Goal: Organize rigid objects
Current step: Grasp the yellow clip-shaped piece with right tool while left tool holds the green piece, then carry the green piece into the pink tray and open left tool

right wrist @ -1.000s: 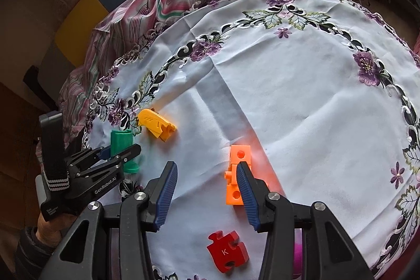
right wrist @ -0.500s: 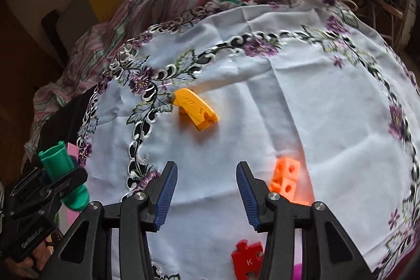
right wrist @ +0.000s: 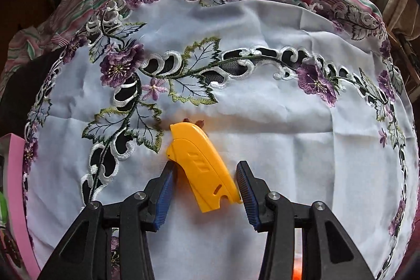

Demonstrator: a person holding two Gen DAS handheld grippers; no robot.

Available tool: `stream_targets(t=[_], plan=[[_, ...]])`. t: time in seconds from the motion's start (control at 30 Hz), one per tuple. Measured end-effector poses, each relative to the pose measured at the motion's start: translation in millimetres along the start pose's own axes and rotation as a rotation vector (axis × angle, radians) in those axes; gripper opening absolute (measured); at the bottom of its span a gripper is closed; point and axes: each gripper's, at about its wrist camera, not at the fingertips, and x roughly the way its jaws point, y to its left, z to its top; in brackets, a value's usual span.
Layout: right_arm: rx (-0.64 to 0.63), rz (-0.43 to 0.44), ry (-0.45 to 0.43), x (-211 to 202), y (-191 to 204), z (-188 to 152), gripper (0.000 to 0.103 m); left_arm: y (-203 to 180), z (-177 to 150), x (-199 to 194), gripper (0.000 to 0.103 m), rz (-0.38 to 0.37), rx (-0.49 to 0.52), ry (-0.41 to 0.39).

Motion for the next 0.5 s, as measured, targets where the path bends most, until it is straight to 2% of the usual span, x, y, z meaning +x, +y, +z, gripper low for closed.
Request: stream_targets(t=[0.03,0.2,0.5], plan=[[-0.004,0.007,-0.003,-1.5,1.7,-1.2,0.026,3.6,-2.3,-3.9,0.03,0.017,-0.006,-0.011],[-0.038,-0.001,0.015,-18.2,12.6,-20.5,0.026,16.5,-12.4,-16.8,0.03,0.084,-0.021,-0.044],[-0.101,0.102,0.054,-61.9,48.1,-86.8,0.026,32.1,-41.9,-36.3,0.031,0.152,-0.042,-0.066]])
